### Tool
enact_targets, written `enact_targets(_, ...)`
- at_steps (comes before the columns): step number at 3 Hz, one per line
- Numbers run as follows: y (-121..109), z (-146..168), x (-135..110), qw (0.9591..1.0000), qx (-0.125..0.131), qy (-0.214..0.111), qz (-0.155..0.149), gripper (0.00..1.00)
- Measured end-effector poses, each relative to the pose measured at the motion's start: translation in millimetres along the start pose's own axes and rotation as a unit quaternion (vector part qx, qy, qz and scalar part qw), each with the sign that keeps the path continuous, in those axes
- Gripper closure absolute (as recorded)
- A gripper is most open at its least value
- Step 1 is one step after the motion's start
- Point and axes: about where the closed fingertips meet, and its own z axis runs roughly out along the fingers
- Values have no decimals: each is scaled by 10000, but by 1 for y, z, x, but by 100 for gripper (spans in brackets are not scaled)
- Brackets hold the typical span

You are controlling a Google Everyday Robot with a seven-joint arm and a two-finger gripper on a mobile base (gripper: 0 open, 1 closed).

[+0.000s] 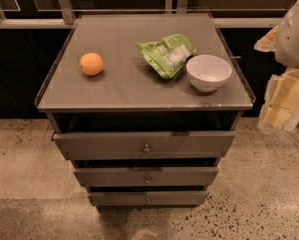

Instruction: Open bottom drawer

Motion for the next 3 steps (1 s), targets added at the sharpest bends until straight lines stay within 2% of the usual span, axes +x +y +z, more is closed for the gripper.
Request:
enact_targets(2, 1, 4, 3, 10000, 46, -76, 46, 0)
enact_targets(3, 24, 29, 11, 9988, -22, -482, 33, 0)
